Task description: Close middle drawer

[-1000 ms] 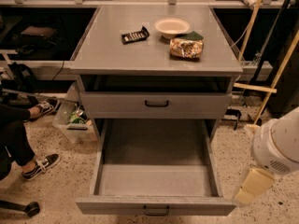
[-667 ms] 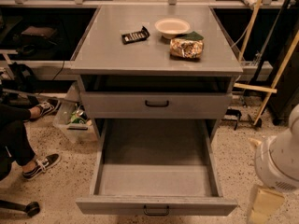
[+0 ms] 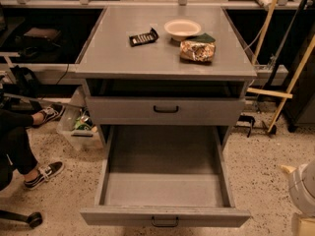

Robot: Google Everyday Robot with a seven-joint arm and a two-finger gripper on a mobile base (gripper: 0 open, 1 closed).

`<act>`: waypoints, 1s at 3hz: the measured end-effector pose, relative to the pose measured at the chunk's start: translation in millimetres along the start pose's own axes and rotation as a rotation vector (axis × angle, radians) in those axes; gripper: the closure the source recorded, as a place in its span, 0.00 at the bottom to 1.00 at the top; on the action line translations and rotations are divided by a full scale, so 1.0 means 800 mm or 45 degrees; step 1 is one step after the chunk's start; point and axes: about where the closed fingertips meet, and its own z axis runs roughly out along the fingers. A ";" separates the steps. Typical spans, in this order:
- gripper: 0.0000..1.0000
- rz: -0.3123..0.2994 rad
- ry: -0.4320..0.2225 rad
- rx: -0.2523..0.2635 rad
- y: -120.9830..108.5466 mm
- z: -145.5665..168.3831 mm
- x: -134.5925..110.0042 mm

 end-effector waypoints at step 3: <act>0.00 -0.024 -0.020 -0.133 0.020 0.078 0.008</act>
Offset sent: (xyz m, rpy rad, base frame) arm 0.0007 -0.0050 -0.0152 -0.0016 0.0402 0.0037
